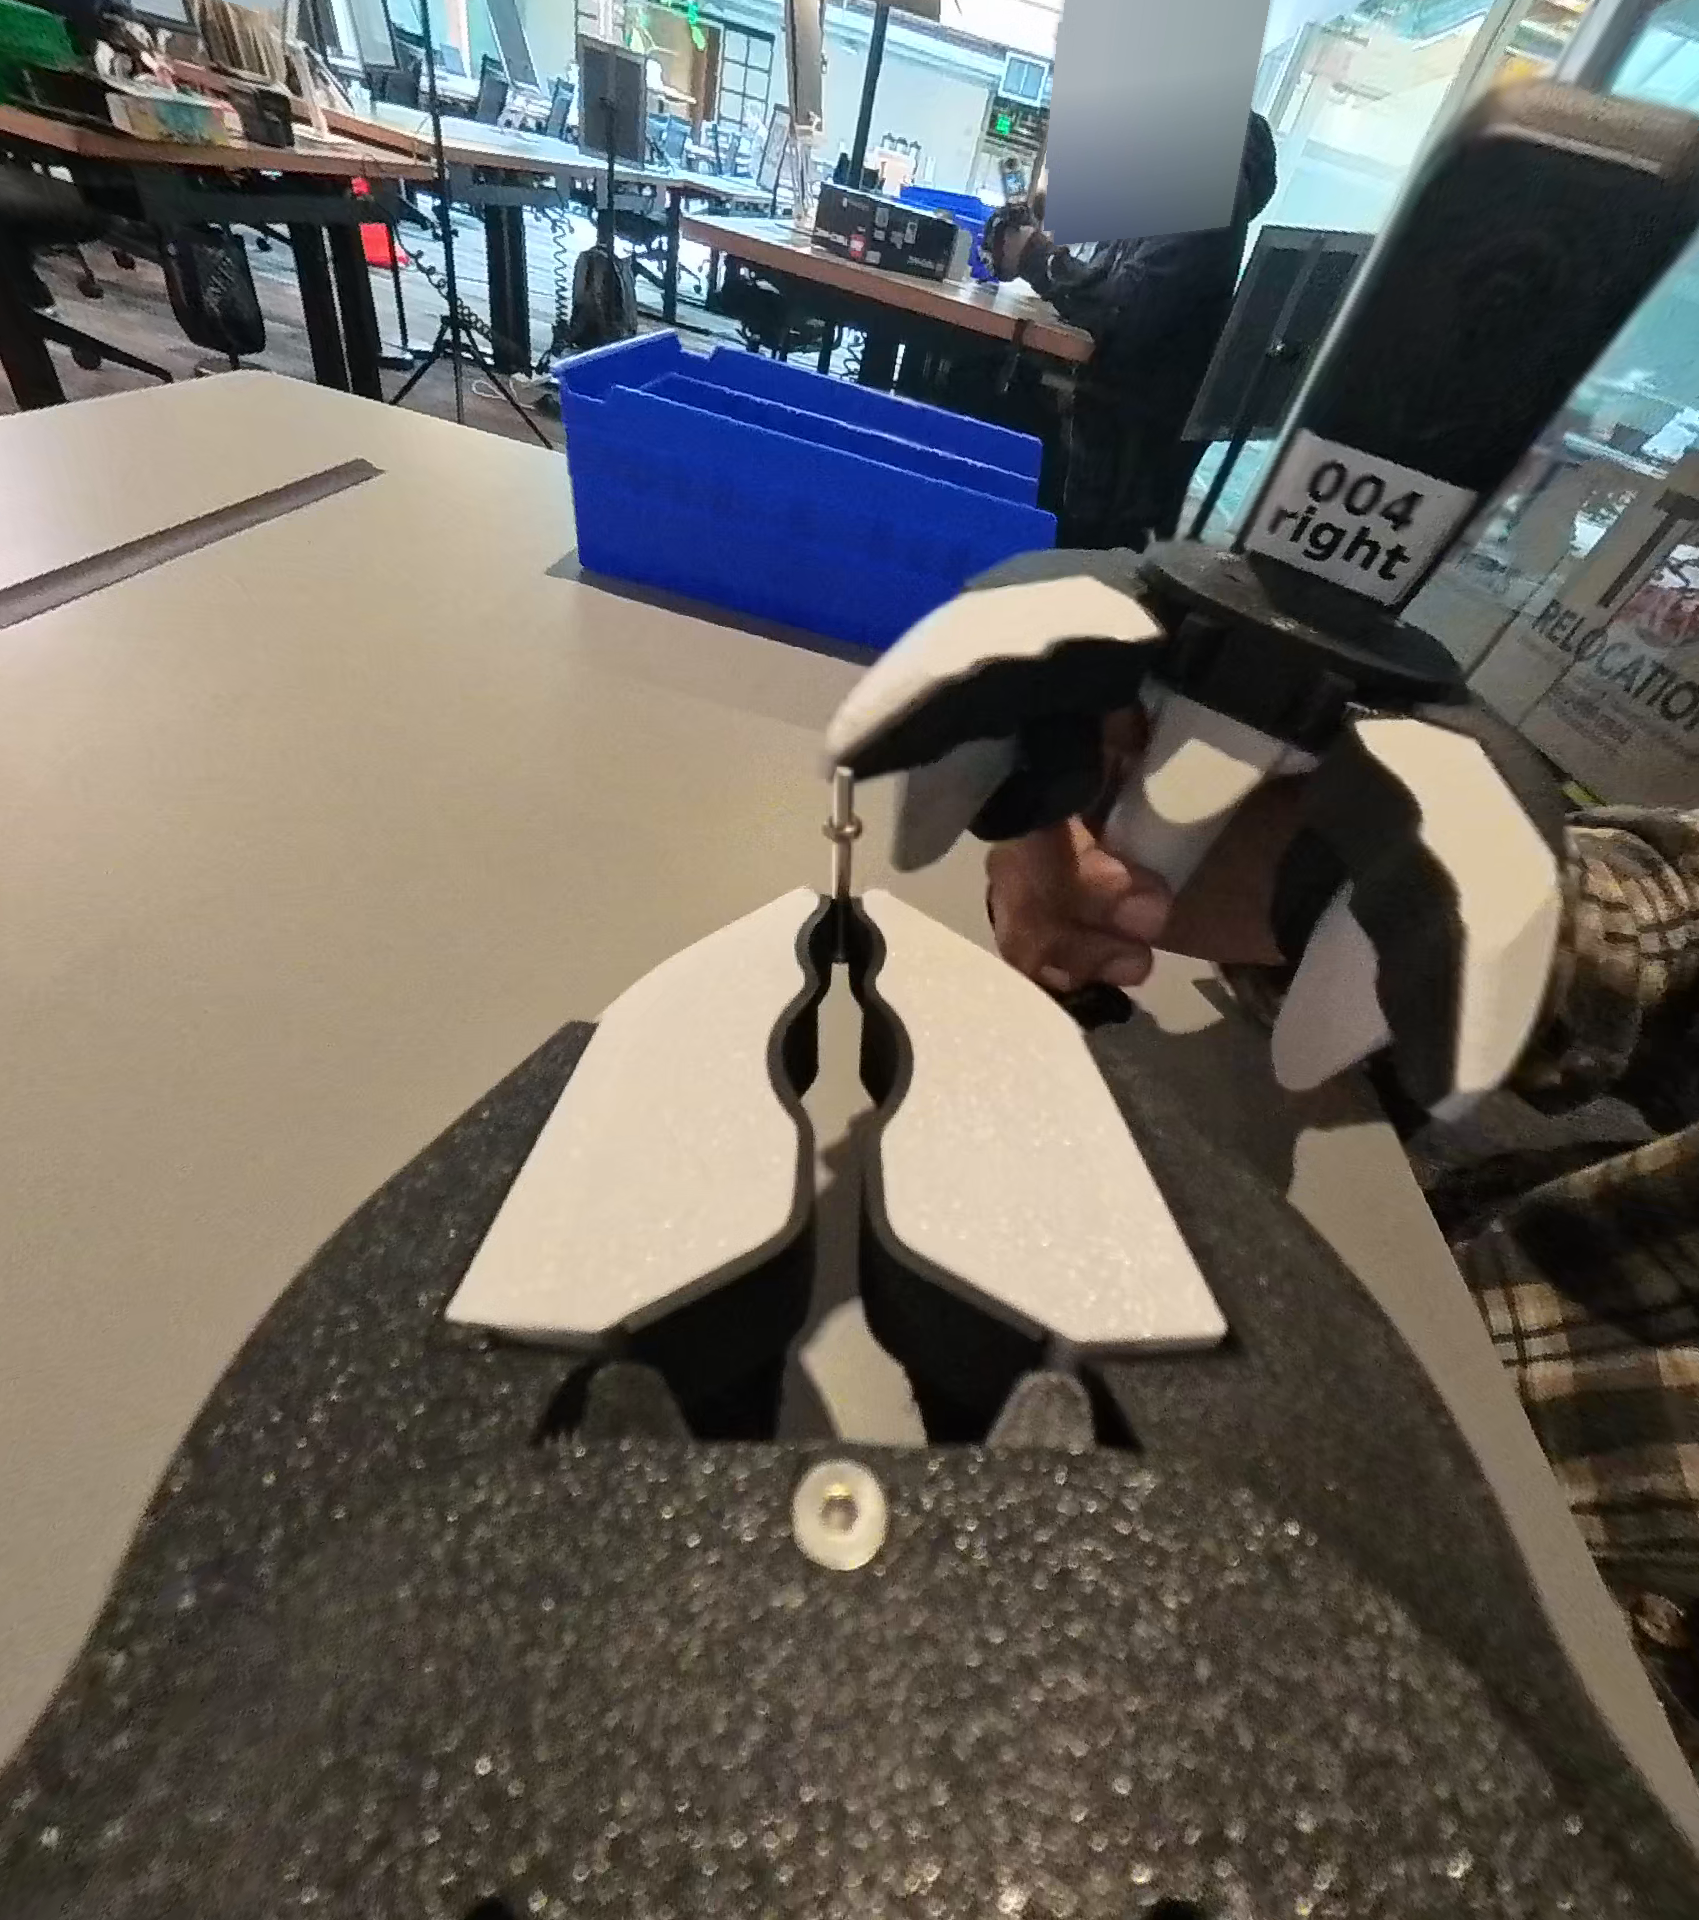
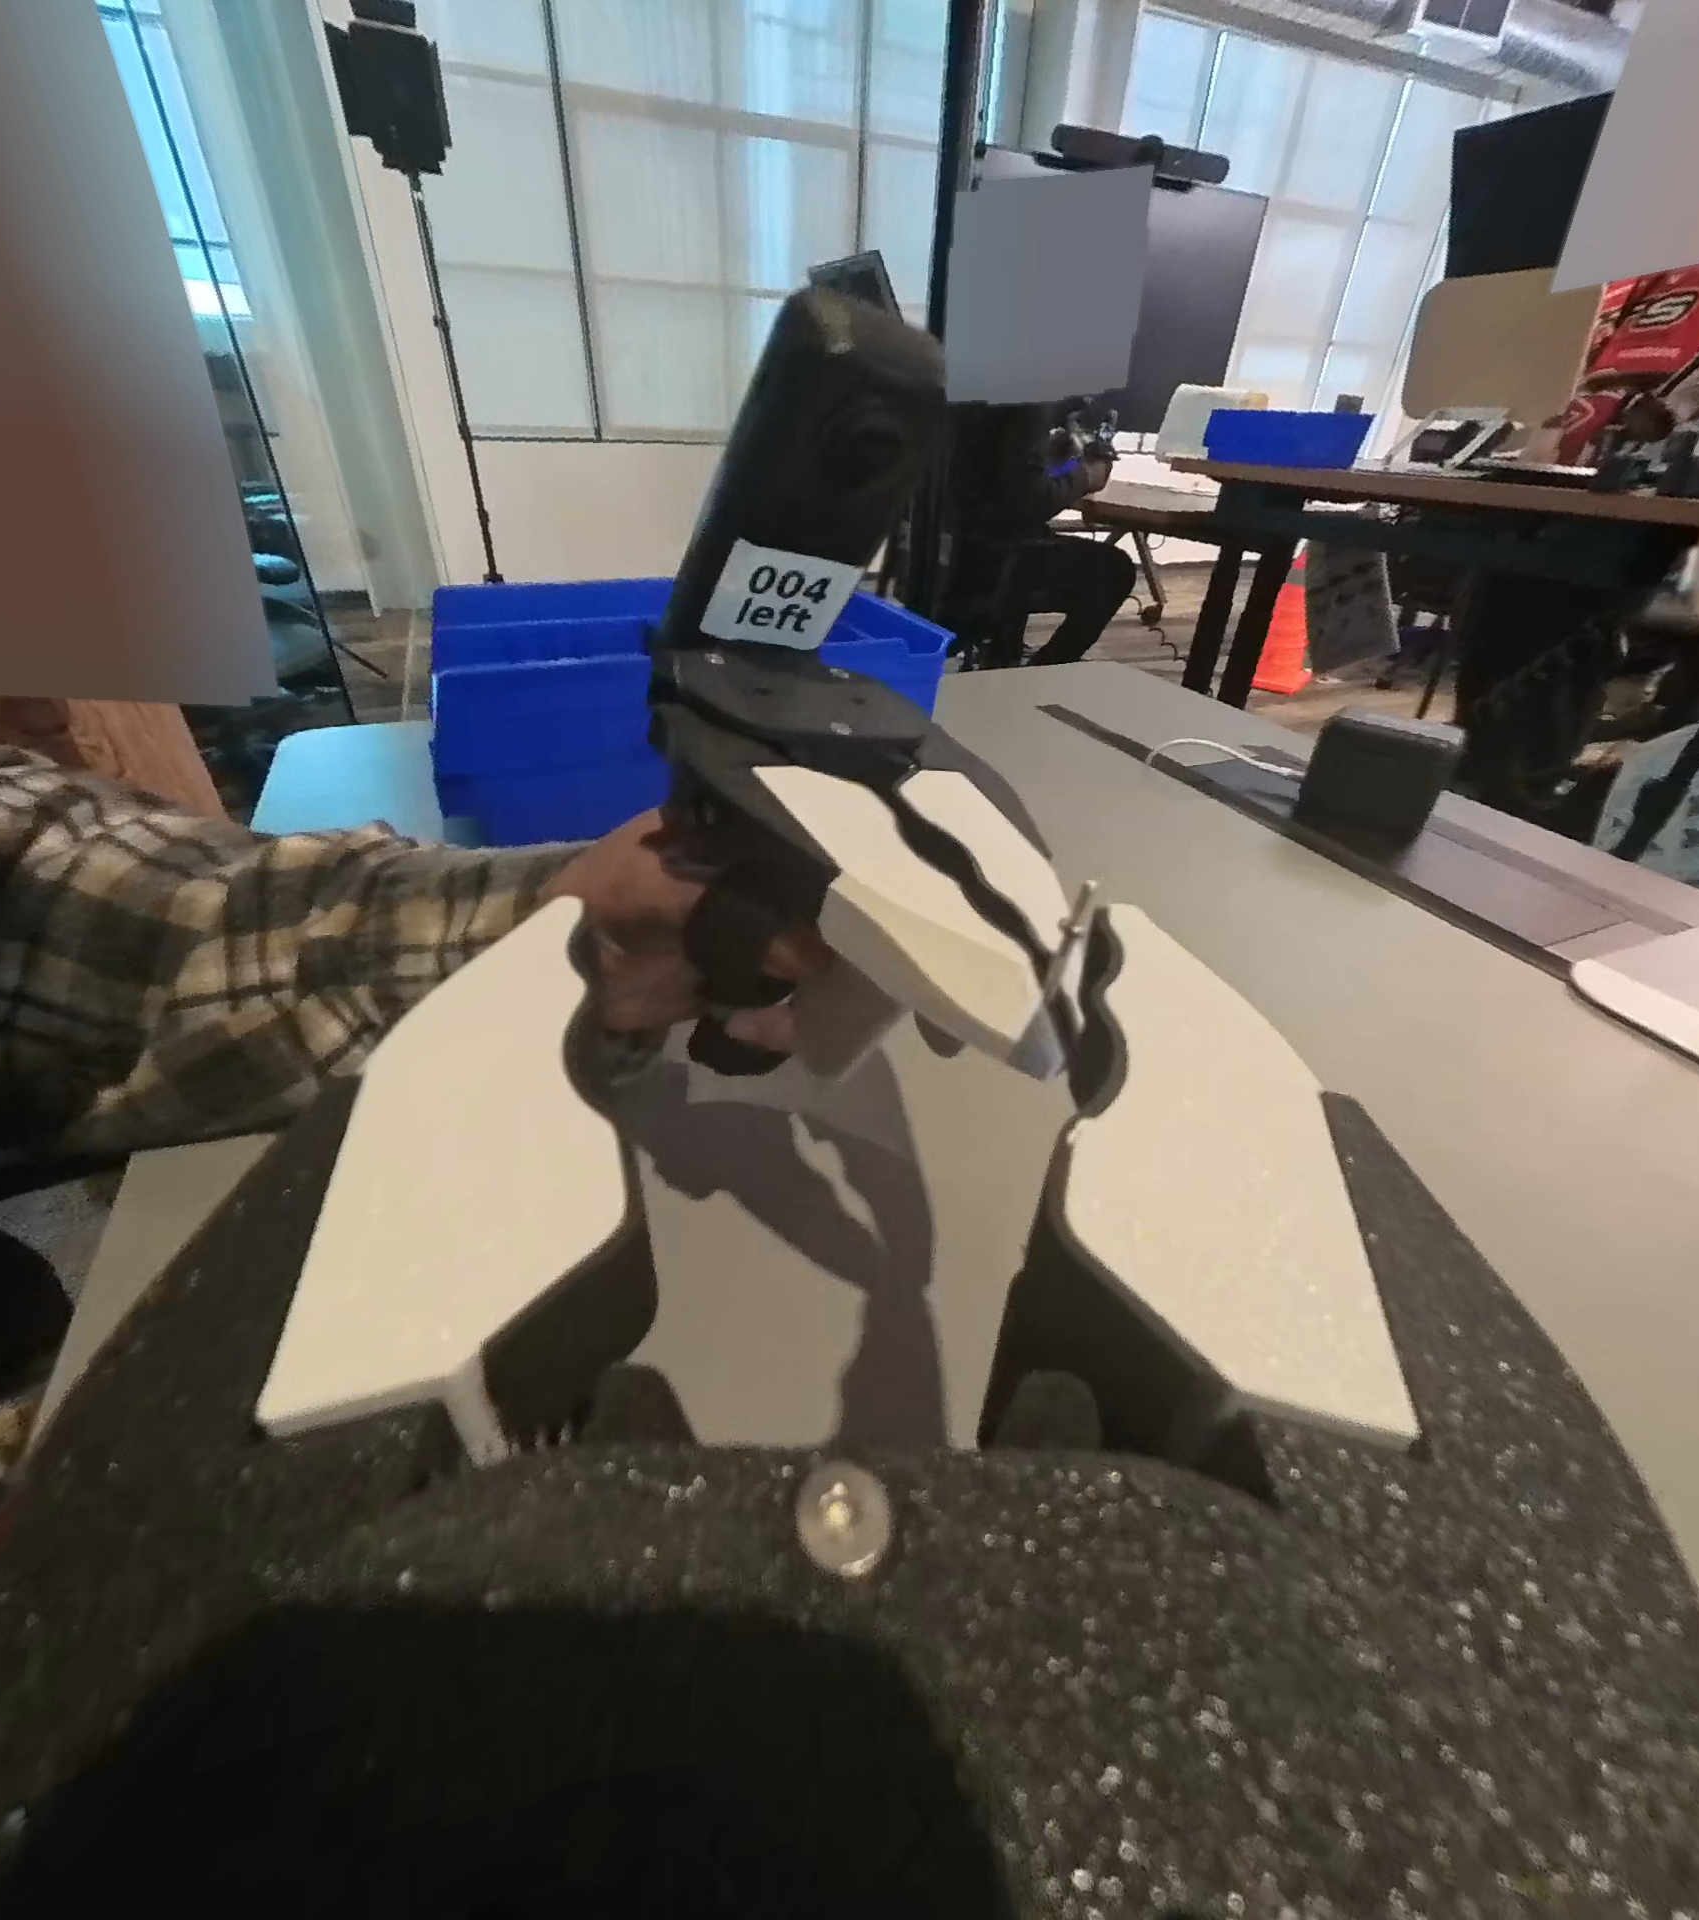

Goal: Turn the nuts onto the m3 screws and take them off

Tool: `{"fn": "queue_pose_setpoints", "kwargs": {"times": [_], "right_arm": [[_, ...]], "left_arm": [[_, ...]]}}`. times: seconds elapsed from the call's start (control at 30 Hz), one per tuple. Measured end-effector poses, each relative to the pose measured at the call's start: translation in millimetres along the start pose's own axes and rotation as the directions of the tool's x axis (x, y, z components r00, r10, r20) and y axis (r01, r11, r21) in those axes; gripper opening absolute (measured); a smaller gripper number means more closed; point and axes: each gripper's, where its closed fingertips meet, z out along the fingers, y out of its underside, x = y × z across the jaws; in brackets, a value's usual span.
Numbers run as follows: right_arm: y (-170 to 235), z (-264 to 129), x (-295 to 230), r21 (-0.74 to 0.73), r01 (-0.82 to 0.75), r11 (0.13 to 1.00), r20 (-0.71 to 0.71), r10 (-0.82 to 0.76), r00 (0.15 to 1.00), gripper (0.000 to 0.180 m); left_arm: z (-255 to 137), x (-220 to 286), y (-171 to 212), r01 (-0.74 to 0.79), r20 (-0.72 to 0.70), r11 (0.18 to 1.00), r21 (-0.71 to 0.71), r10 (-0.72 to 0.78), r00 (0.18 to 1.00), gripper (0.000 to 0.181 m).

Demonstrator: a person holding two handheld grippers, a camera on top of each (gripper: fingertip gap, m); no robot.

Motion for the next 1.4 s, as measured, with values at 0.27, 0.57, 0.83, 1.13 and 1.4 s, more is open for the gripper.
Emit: {"fn": "queue_pose_setpoints", "kwargs": {"times": [0.27, 0.57, 0.83, 1.13, 1.4], "right_arm": [[5.6, 9.0, -3.3, -0.026, 0.01, 1.0, 0.01, -0.01, 1.0, 0.095], [5.8, 12.4, -0.6, -0.021, -0.013, 1.0, 0.03, 0.014, 0.999, 0.092], [0.9, 2.5, 5.7, 0.002, -0.018, 1.0, -0.004, 0.018, 1.0, 0.09], [-14.2, -19.3, 25.3, 0.022, 0.006, 1.0, -0.081, -0.004, 0.997, 0.078], [-16.5, -18.5, 35.1, 0.009, -0.015, 1.0, -0.069, 0.016, 0.998, 0.03]], "left_arm": [[4.5, 5.2, 3.4, -0.015, -0.01, 1.0, -0.014, 0.015, 1.0, 0.002], [3.4, 6.7, 0.0, -0.021, -0.013, 1.0, 0.002, 0.021, 1.0, 0.002], [2.9, 7.6, -1.6, -0.025, -0.016, 1.0, 0.007, 0.025, 1.0, 0.002], [3.6, 9.2, -0.8, -0.042, -0.018, 0.999, -0.002, 0.042, 0.999, 0.002], [5.8, 13.7, 0.1, -0.063, -0.031, 0.998, -0.009, 0.062, 0.998, 0.002]]}}
